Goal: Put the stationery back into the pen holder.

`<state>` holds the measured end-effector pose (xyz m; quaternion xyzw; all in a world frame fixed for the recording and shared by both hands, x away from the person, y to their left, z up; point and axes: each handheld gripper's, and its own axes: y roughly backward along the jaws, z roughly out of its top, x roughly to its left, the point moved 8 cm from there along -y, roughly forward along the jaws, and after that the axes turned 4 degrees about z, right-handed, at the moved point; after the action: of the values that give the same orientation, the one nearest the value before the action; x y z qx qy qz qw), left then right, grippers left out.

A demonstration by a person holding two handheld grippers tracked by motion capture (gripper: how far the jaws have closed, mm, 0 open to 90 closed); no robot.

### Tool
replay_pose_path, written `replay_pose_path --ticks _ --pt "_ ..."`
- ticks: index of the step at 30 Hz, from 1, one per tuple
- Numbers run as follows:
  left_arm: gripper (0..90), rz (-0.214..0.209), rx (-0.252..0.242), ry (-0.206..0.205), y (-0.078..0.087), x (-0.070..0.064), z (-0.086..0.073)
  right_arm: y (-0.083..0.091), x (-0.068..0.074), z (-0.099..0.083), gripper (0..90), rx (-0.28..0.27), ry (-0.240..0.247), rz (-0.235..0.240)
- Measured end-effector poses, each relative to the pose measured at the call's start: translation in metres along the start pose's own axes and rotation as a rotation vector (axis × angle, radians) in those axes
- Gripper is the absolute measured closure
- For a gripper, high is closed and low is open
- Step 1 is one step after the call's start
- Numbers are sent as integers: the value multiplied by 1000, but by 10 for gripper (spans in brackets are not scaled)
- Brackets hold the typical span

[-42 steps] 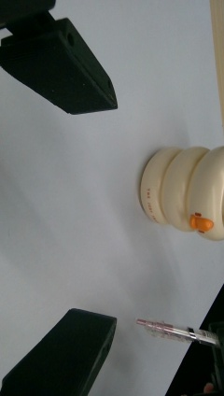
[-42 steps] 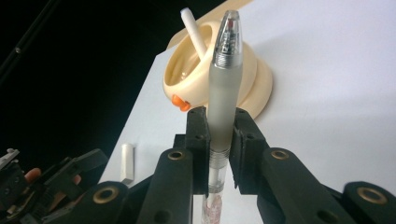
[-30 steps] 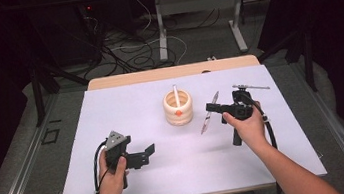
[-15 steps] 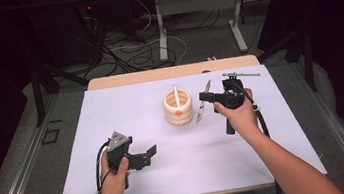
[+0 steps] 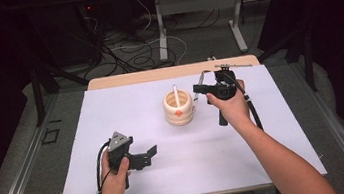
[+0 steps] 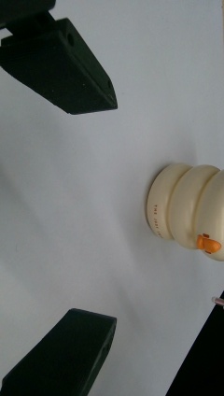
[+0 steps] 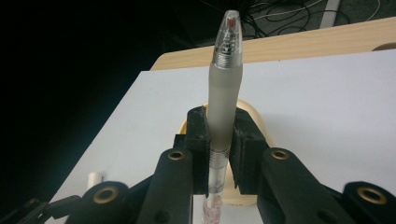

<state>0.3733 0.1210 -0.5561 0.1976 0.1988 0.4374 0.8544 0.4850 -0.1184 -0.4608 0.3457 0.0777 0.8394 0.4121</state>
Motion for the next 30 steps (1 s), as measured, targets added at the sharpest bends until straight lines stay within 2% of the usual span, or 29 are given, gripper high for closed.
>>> replay_pose_path --ticks 10,14,21,28,30 --pt "2 -1 3 -3 0 0 0 -10 7 14 795 -32 -13 -1" --pt "2 -2 6 -5 -2 0 -1 -12 6 18 795 -47 -4 -18" --pt "2 -3 8 -14 -2 0 0 -15 2 27 795 -102 -3 -45" --pt "2 -6 11 -3 -2 0 -1 -18 -6 29 795 -106 -3 -72" --pt "2 -4 12 -9 -1 1 0 -20 -7 29 795 -113 13 -80"
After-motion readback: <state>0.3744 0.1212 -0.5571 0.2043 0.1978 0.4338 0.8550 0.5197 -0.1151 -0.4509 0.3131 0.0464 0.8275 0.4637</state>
